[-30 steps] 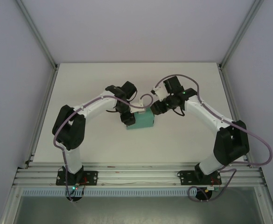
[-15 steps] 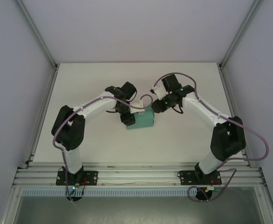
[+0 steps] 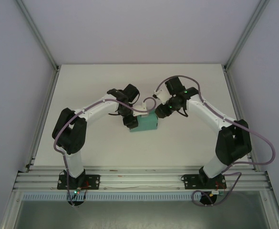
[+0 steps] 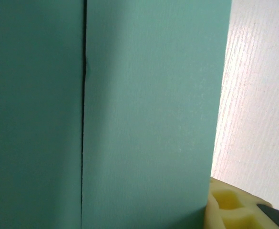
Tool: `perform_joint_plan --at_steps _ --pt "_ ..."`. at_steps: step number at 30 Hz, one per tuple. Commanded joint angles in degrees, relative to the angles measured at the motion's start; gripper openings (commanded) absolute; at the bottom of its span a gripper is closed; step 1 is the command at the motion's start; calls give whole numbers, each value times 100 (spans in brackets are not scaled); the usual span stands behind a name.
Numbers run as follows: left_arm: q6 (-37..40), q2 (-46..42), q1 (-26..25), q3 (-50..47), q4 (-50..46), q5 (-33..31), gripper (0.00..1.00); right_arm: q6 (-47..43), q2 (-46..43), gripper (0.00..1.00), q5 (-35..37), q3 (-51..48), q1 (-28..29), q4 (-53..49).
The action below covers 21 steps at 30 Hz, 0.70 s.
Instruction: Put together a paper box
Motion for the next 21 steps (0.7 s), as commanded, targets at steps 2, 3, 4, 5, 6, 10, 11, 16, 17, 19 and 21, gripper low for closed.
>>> perform_joint_plan --at_steps 2,3,4,5,6,10,11,16,17,19,21 --pt "128 -110 -56 -81 -139 -48 26 -109 160 36 -218 153 1 4" --pt "119 -110 -55 -82 -139 -51 25 -117 187 34 -229 174 1 -4" --pt "120 -110 -55 -102 -126 -41 26 -131 212 32 -252 191 7 -13" --pt "122 -116 -57 -113 -100 -29 26 -118 228 29 -276 199 6 -8" --pt "95 -118 -60 -132 -63 -32 26 -104 245 26 -285 208 7 3" --pt "50 -70 -56 -92 -29 -15 25 6 203 23 -334 190 9 140" --pt "45 -66 -55 -85 -42 -10 25 19 181 23 -326 182 6 169" --pt "-20 -35 -55 -73 40 -72 25 374 232 2 -318 312 10 154" --pt "-66 -30 -56 -85 88 -97 25 484 245 0 -343 335 22 99" --pt "-193 -13 -55 -90 205 -128 25 988 202 0 -272 230 56 208" --pt "-279 -21 -58 -120 331 -135 25 1727 29 0 -153 -97 106 677"
